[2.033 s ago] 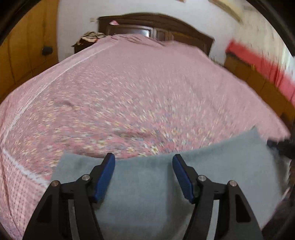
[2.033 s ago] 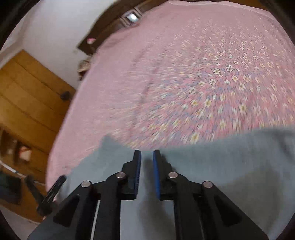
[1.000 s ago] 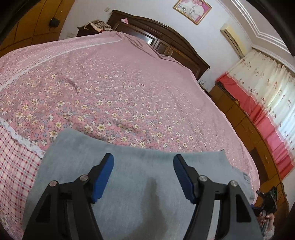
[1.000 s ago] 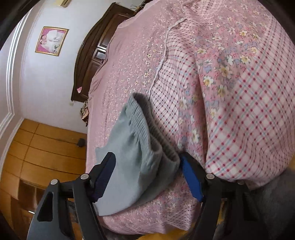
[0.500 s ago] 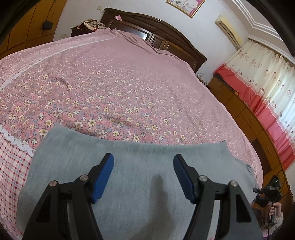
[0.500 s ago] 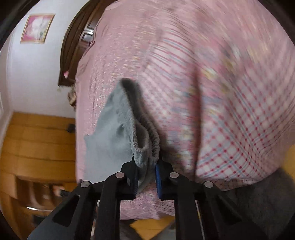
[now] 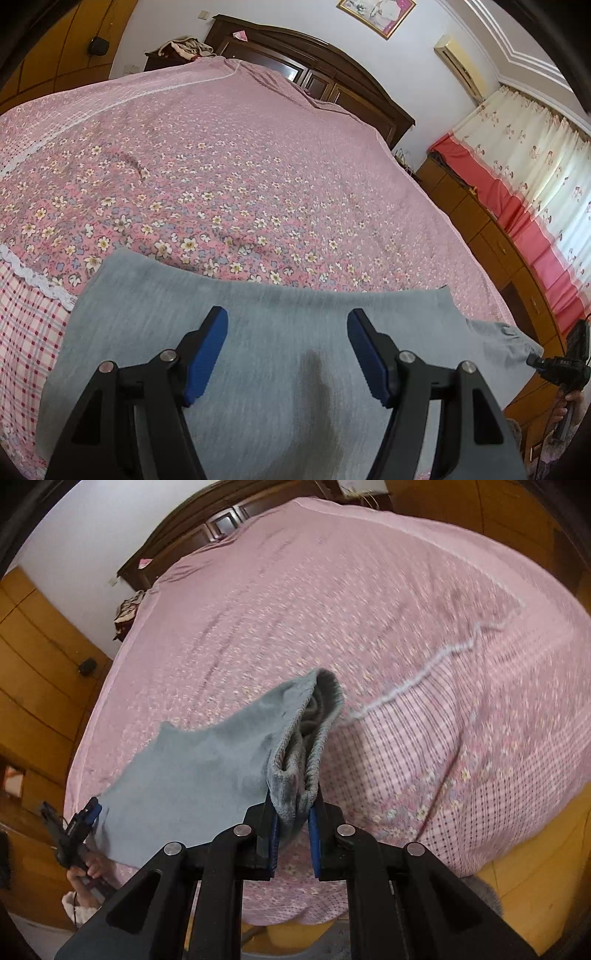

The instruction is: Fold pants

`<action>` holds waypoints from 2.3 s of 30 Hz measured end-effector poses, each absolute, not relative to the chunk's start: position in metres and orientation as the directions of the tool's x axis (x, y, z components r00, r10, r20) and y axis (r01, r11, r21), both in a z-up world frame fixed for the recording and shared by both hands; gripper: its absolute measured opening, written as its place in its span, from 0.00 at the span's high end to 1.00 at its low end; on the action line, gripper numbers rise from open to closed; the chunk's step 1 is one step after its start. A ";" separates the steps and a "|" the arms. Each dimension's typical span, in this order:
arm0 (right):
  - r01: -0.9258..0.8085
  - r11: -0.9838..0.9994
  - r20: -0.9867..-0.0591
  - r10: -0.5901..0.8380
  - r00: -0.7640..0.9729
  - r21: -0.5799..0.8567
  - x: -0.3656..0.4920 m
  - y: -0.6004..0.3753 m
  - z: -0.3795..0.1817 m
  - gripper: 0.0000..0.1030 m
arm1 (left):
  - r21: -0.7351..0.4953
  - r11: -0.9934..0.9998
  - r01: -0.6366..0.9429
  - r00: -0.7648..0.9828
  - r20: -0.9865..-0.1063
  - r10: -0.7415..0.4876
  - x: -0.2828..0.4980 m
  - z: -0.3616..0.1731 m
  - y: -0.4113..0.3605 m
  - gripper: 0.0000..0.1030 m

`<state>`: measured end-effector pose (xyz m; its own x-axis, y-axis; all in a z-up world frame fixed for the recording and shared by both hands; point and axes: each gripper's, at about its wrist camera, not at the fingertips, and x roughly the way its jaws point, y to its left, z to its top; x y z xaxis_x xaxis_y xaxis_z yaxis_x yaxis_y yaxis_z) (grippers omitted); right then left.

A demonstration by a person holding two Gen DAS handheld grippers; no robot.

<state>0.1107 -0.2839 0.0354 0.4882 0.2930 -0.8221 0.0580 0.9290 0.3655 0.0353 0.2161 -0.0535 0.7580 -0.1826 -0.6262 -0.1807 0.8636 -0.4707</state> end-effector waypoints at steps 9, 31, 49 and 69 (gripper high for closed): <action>0.017 0.948 -0.819 0.265 0.509 0.317 0.099 -0.265 0.048 0.86 | -0.497 0.846 -0.191 0.764 -0.617 -0.190 0.030 -0.049 0.224 0.31; -0.054 0.966 -0.811 0.242 0.533 0.253 0.100 -0.231 0.072 0.86 | -0.496 0.844 -0.201 0.767 -0.616 -0.179 0.031 -0.044 0.225 0.31; -0.602 0.790 -0.766 0.312 0.561 -0.119 0.071 0.088 0.089 0.86 | -0.460 0.831 -0.312 0.826 -0.564 -0.002 -0.021 -0.023 0.286 0.31; -0.831 0.549 -0.857 0.382 0.346 -0.091 0.030 0.271 -0.008 0.87 | -0.578 0.667 -0.470 0.775 -0.631 -0.001 -0.068 -0.057 0.366 0.32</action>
<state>0.0304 0.2705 -0.0084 0.3460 0.3825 -0.8568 -0.8312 0.5486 -0.0908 -0.0685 0.3657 -0.0568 0.7754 -0.0013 -0.6314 -0.4695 0.6675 -0.5779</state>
